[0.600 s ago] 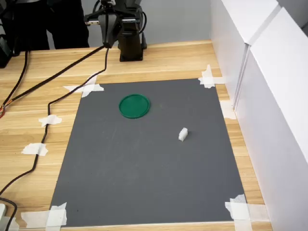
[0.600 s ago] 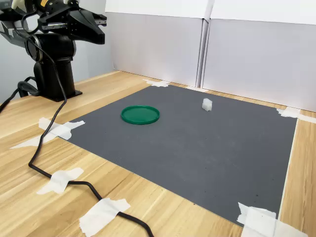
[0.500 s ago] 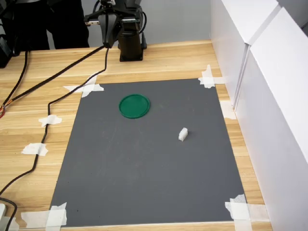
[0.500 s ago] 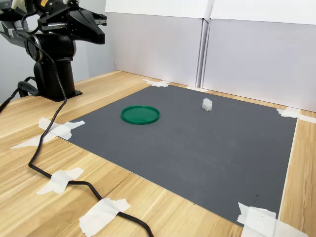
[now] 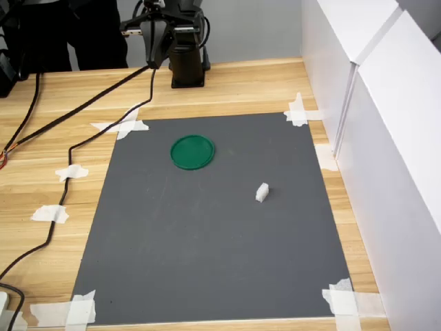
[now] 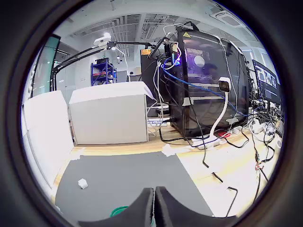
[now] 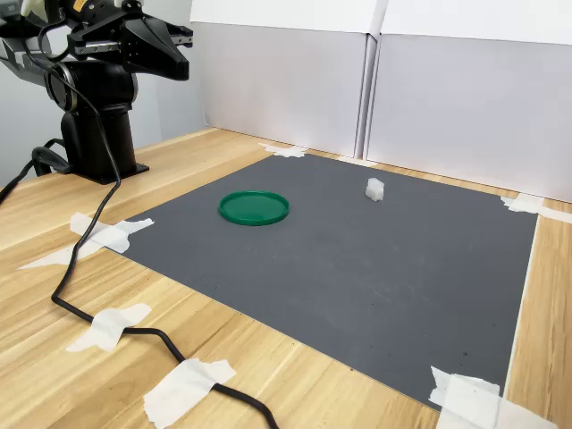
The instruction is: Grasp a white terminal and put it on the green lid.
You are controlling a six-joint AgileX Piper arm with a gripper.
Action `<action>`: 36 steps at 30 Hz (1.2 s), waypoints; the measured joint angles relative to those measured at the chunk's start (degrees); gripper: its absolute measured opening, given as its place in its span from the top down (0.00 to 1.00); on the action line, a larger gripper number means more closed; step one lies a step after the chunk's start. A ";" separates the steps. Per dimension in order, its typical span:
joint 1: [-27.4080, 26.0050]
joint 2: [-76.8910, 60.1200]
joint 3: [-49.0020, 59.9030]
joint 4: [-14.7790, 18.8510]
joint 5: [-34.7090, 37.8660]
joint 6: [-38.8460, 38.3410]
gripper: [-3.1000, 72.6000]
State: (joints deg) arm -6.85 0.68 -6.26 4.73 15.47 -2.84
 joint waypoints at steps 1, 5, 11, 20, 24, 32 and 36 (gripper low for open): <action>0.00 0.00 0.00 0.00 0.00 0.00 0.98; 0.00 0.00 0.00 0.00 0.00 0.05 0.98; 0.00 0.00 0.00 0.00 0.05 0.05 0.98; 0.00 0.00 0.00 0.00 0.05 0.05 0.98; 0.00 0.00 0.00 0.00 0.09 0.06 0.98; 0.00 0.50 -0.64 -0.28 2.28 0.06 0.98; 0.00 3.92 -4.65 -2.44 7.51 0.06 0.98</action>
State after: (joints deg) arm -6.85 4.60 -10.90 2.30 22.98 -2.78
